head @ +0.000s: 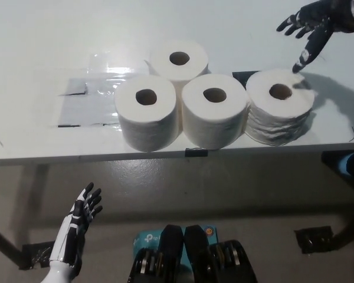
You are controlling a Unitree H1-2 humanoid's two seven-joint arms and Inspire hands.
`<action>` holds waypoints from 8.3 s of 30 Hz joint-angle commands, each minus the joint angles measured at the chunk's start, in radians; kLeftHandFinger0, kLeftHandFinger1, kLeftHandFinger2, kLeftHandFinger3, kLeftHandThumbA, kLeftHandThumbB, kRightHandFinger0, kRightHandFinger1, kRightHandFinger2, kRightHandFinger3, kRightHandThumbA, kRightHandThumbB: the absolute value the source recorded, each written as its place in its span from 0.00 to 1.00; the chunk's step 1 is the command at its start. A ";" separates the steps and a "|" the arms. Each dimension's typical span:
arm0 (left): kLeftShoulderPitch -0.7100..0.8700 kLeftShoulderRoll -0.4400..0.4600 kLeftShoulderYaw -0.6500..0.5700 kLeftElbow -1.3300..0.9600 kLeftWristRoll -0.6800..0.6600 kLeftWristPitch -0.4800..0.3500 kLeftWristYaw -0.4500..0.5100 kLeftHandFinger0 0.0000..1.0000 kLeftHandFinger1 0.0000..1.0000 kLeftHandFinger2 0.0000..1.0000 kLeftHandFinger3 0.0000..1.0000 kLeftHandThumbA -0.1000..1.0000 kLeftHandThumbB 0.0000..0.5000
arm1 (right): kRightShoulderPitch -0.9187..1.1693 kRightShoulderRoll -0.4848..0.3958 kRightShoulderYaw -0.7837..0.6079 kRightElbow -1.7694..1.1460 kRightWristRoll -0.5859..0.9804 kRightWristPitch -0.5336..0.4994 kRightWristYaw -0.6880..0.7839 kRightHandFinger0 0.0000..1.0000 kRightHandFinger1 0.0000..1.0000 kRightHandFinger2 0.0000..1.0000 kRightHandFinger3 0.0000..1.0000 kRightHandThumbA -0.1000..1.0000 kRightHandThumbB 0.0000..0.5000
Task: A few rolls of toilet paper are kept infront of the robot and the robot uses its right hand to lift one of the rolls and and places it on top of the other rolls to stack it.
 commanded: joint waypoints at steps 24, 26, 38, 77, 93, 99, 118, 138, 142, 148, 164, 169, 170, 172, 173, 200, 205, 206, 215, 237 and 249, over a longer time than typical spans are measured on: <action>0.000 0.010 0.012 -0.032 -0.021 -0.025 -0.011 1.00 1.00 1.00 1.00 1.00 0.42 | -0.010 0.061 -0.004 0.065 -0.143 -0.111 -0.107 1.00 1.00 1.00 1.00 1.00 0.80; 0.001 0.010 0.013 -0.033 -0.020 -0.027 -0.011 1.00 1.00 1.00 1.00 1.00 0.42 | -0.009 0.059 -0.002 0.058 -0.157 -0.104 -0.111 1.00 1.00 1.00 1.00 1.00 0.83; 0.006 0.013 0.014 -0.035 -0.021 -0.028 -0.014 1.00 1.00 1.00 1.00 1.00 0.40 | -0.053 0.049 -0.108 0.101 -0.101 -0.086 -0.081 1.00 1.00 1.00 1.00 1.00 0.74; 0.019 0.010 0.010 -0.035 -0.018 -0.043 -0.015 1.00 1.00 1.00 1.00 1.00 0.34 | 0.013 0.108 -0.055 0.204 -0.219 -0.188 -0.229 1.00 1.00 1.00 1.00 1.00 0.69; 0.022 0.008 0.010 -0.041 -0.019 -0.037 -0.015 1.00 1.00 1.00 1.00 1.00 0.36 | 0.022 0.174 0.040 0.285 -0.293 -0.170 -0.257 1.00 1.00 1.00 1.00 1.00 0.68; 0.021 0.008 0.011 -0.046 -0.024 -0.032 -0.016 1.00 1.00 1.00 1.00 1.00 0.40 | 0.025 0.177 0.042 0.307 -0.296 -0.194 -0.259 1.00 1.00 1.00 1.00 1.00 0.65; -0.001 0.011 0.029 -0.039 -0.023 -0.034 -0.004 1.00 1.00 1.00 1.00 1.00 0.45 | 0.128 0.105 -0.114 0.281 -0.216 -0.272 -0.522 0.15 0.51 0.80 0.58 0.81 0.00; 0.009 0.008 0.055 -0.052 -0.023 -0.023 0.004 1.00 1.00 1.00 1.00 1.00 0.44 | 0.286 0.066 -0.961 0.358 0.365 -0.093 -0.357 0.00 0.00 0.00 0.05 0.88 0.15; 0.010 0.005 0.057 -0.054 -0.024 -0.012 0.007 1.00 1.00 1.00 1.00 1.00 0.44 | 0.296 0.064 -1.073 0.369 0.433 -0.054 -0.332 0.00 0.00 0.00 0.00 0.95 0.22; 0.010 0.004 0.061 -0.053 -0.026 -0.017 0.009 1.00 1.00 1.00 1.00 1.00 0.43 | 0.282 0.067 -1.197 0.379 0.501 0.018 -0.295 0.00 0.00 0.00 0.00 1.00 0.24; 0.009 0.010 0.066 -0.052 -0.020 -0.018 0.009 1.00 1.00 1.00 1.00 1.00 0.45 | 0.184 0.072 -1.256 0.315 0.598 0.095 -0.246 0.00 0.00 0.00 0.00 1.00 0.16; 0.009 0.009 0.066 -0.051 -0.025 -0.018 0.005 1.00 1.00 1.00 1.00 1.00 0.42 | 0.148 0.073 -1.224 0.287 0.615 0.139 -0.206 0.00 0.00 0.00 0.00 1.00 0.18; 0.009 0.009 0.065 -0.050 -0.021 -0.021 0.006 1.00 1.00 1.00 1.00 1.00 0.41 | 0.140 0.077 -1.218 0.273 0.619 0.148 -0.217 0.00 0.00 0.00 0.00 1.00 0.19; 0.009 0.011 0.066 -0.048 -0.022 -0.022 0.005 1.00 1.00 1.00 1.00 1.00 0.41 | 0.126 0.087 -1.194 0.252 0.613 0.140 -0.221 0.00 0.00 0.00 0.00 1.00 0.20; 0.010 0.011 0.066 -0.052 -0.021 -0.018 0.006 1.00 1.00 1.00 1.00 1.00 0.41 | 0.118 0.094 -1.191 0.238 0.619 0.148 -0.230 0.00 0.00 0.00 0.00 1.00 0.21; 0.002 0.011 0.061 -0.049 -0.013 -0.024 0.005 1.00 1.00 1.00 1.00 1.00 0.40 | -0.040 0.251 -0.791 0.200 0.481 0.071 -0.425 0.00 0.00 0.00 0.00 0.99 0.15; 0.001 0.011 0.060 -0.056 -0.013 -0.009 0.004 1.00 1.00 1.00 1.00 1.00 0.44 | -0.055 0.252 -0.747 0.236 0.452 0.033 -0.468 0.00 0.00 0.00 0.00 0.87 0.23; 0.000 0.010 0.059 -0.058 -0.010 -0.008 0.006 1.00 1.00 1.00 1.00 1.00 0.44 | -0.060 0.251 -0.735 0.241 0.443 0.022 -0.481 0.00 0.00 0.00 0.01 0.86 0.26; 0.000 0.013 0.058 -0.049 -0.014 -0.023 -0.002 1.00 1.00 1.00 1.00 1.00 0.41 | -0.081 0.243 -0.681 0.252 0.398 0.021 -0.530 0.00 0.00 0.01 0.57 0.73 0.21; 0.003 0.014 0.051 -0.055 -0.005 -0.027 -0.001 1.00 1.00 1.00 1.00 1.00 0.34 | -0.067 0.306 -0.401 0.286 0.191 -0.121 -0.581 0.00 0.12 0.42 0.44 0.79 0.07; -0.002 0.014 0.046 -0.058 -0.002 -0.023 -0.002 1.00 1.00 1.00 1.00 1.00 0.37 | -0.084 0.348 -0.334 0.302 0.117 -0.153 -0.597 0.00 0.19 0.51 0.44 0.84 0.12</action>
